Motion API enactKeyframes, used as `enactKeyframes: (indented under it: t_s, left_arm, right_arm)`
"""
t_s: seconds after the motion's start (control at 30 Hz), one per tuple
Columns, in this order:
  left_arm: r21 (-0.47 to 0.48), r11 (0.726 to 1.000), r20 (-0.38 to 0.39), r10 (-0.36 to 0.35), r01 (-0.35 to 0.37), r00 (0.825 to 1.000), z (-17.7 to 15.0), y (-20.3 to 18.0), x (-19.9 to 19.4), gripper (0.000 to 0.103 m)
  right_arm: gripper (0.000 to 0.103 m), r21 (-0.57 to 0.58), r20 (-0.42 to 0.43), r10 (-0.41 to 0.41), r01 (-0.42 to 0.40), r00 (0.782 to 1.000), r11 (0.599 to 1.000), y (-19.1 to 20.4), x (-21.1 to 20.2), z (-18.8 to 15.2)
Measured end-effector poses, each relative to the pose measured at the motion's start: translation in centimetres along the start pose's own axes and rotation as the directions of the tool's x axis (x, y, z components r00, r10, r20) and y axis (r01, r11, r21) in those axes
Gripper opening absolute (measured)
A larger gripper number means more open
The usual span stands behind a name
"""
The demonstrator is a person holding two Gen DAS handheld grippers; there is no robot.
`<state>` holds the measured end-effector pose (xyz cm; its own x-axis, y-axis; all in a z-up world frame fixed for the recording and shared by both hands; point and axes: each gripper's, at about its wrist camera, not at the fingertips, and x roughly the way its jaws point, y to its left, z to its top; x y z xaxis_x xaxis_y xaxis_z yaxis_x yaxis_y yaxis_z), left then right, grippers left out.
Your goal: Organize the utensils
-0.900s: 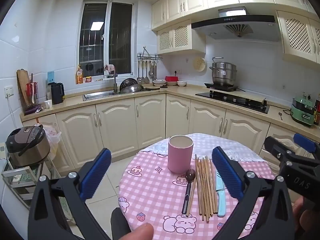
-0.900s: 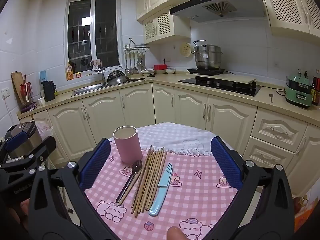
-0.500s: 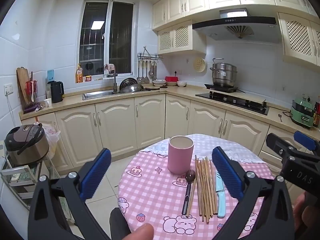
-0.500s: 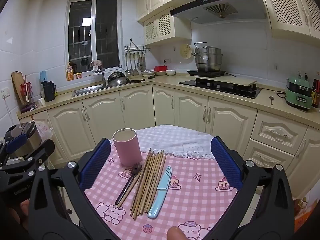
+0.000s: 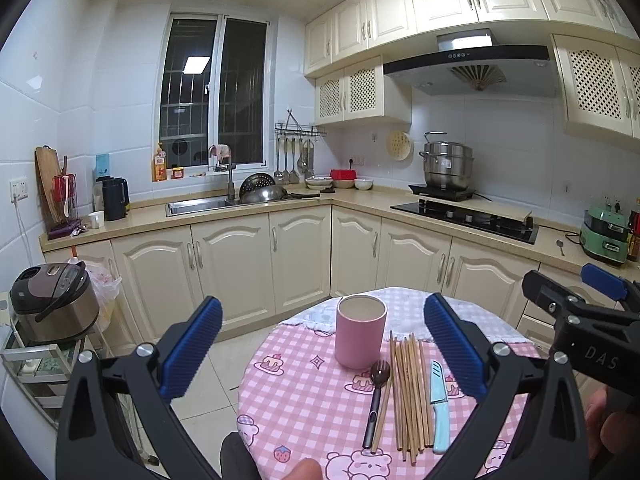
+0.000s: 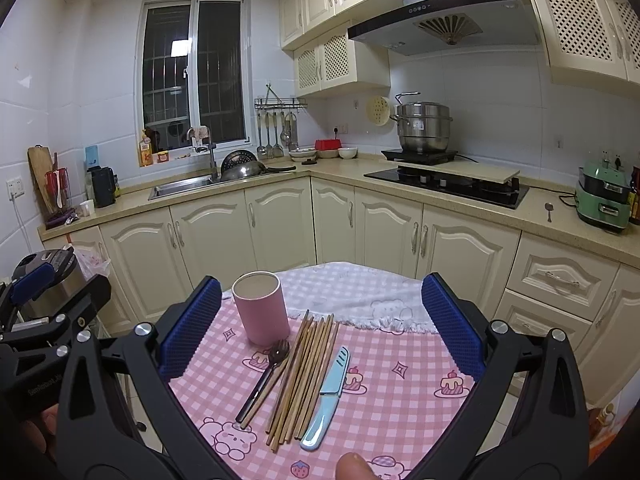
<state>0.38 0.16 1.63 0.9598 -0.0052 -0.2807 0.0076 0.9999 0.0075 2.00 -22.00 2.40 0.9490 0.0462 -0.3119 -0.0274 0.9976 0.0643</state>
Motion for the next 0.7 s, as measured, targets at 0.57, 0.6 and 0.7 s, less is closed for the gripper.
enactKeyframes:
  t_s: [0.57,0.6,0.7]
  left_arm:
    - [0.001,1.000,-0.050,0.009,-0.009,0.999,0.2,0.1,3.0,0.099]
    - [0.004,1.000,-0.052,0.011,-0.011,0.999,0.1,0.1,3.2,0.099]
    - [0.012,1.000,-0.073,0.014,-0.013,0.997,-0.1,0.1,4.2,0.099]
  right_arm:
    - [0.098,-0.026,-0.037,0.003,-0.004,0.999,1.000,0.1,1.7,0.7]
    - [0.098,-0.031,-0.042,0.005,-0.006,0.999,1.000,0.2,2.0,0.7]
    - [0.098,-0.036,-0.063,0.010,-0.012,0.998,0.999,0.2,3.0,0.7]
